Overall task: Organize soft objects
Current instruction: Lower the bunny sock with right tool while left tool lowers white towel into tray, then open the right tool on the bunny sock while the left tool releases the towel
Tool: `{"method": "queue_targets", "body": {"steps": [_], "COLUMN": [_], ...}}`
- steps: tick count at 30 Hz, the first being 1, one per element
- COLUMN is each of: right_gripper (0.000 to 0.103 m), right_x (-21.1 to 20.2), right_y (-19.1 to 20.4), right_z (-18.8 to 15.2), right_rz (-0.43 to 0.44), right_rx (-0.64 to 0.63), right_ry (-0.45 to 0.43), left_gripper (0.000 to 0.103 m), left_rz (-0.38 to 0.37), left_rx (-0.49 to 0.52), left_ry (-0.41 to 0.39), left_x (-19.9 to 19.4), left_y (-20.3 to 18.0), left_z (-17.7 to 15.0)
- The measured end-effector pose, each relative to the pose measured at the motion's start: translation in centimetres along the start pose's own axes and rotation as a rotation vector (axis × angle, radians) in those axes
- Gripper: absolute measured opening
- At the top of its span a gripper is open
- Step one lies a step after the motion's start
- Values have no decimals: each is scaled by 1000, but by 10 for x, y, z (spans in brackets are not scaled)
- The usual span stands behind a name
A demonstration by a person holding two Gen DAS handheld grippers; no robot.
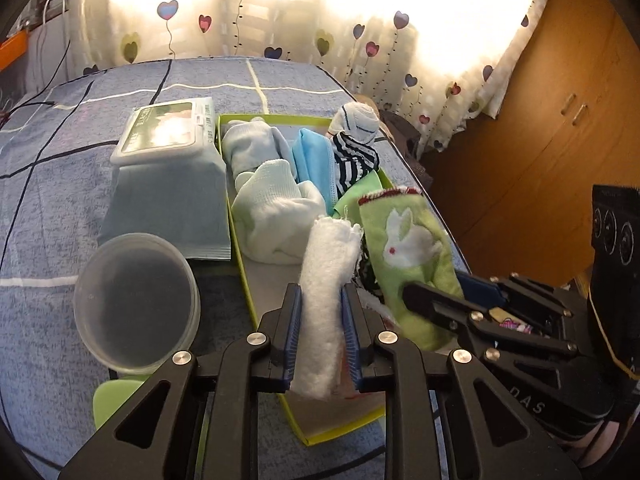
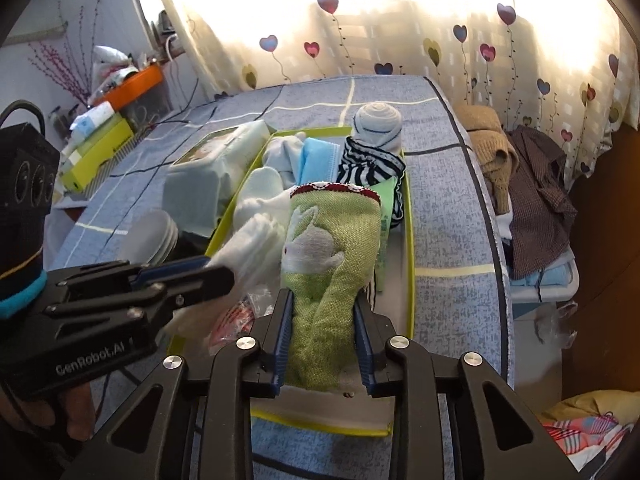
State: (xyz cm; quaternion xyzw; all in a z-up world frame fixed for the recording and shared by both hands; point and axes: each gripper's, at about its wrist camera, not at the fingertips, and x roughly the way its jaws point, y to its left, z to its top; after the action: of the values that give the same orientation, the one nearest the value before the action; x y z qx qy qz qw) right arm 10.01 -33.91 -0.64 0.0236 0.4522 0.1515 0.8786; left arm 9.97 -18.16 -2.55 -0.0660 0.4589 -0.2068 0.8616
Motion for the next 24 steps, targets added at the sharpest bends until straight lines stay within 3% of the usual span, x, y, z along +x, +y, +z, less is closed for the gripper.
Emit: {"method": "queue_targets", "body": {"steps": [4, 8, 13, 15, 16, 17, 24], "right_gripper": [34, 46, 46, 38, 25, 19, 15], "right_x": [13, -2, -21, -21, -19, -16, -2], "right_y": [0, -2, -1, 1, 1, 0, -4], "right_z": [-7, -6, -6, -10, -12, -14, -18], "right_rz": [4, -14, -5, 3, 6, 4, -8], "right_rx": [-18, -7, -10, -12, -11, -7, 14], "right_ry": [75, 22, -38, -30, -21, -6, 11], "left_gripper": [21, 22, 22, 22, 22, 22, 22], "left_rz": [-11, -26, -36, -38, -44, -51, -36], "left_rx": [1, 8, 11, 18, 24, 28, 37], "left_ry": [50, 33, -19, -35, -36, -33, 29], "left_x": [11, 3, -14, -19, -21, -21, 9], "left_y": [-5, -8, -5, -5, -5, -6, -8], "left_z": [-3, -2, -3, -5, -6, -7, -6]}}
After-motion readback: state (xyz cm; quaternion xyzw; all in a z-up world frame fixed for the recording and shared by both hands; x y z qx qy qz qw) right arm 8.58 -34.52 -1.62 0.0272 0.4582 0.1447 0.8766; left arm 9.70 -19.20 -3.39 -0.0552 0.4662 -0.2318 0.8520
